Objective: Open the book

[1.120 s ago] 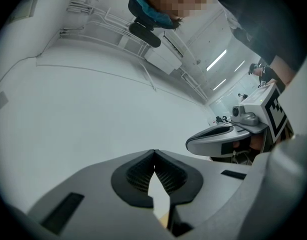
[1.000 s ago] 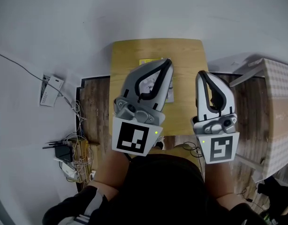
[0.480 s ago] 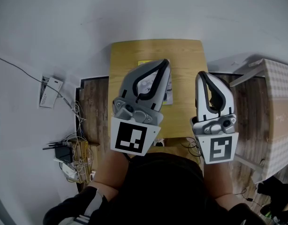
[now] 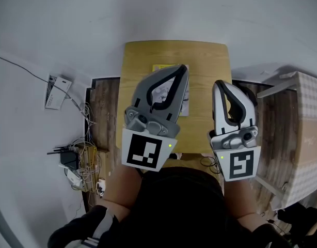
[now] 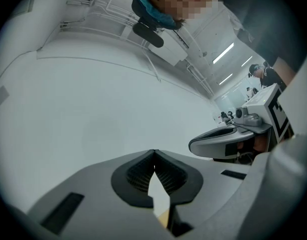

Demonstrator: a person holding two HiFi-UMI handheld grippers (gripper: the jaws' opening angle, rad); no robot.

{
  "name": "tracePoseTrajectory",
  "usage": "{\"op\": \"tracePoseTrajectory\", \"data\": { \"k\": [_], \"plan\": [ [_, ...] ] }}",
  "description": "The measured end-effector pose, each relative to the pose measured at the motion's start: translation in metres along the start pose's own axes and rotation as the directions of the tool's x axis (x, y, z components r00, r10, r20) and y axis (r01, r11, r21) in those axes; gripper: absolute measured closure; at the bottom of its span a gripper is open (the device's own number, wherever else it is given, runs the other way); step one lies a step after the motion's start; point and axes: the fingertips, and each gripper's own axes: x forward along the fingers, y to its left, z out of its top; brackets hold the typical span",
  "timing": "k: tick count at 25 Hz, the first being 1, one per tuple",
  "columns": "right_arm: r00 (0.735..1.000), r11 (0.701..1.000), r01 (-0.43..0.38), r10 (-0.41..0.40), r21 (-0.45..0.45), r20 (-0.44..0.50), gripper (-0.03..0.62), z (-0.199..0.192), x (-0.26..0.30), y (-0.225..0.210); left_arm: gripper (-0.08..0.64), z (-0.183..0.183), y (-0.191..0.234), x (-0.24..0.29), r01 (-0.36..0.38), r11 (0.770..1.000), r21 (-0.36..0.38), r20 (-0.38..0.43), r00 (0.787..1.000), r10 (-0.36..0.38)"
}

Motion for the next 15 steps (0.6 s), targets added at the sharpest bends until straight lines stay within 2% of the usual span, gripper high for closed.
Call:
{"op": "tracePoseTrajectory", "data": {
  "k": [15],
  "plan": [
    [0.997,0.995,-0.074,0.071,0.074,0.037,0.565,-0.013,0.002,-0.007,0.552,-0.005,-0.007,0.000,-0.079,0.996,0.027,-0.037,0.996,0.080]
  ]
}}
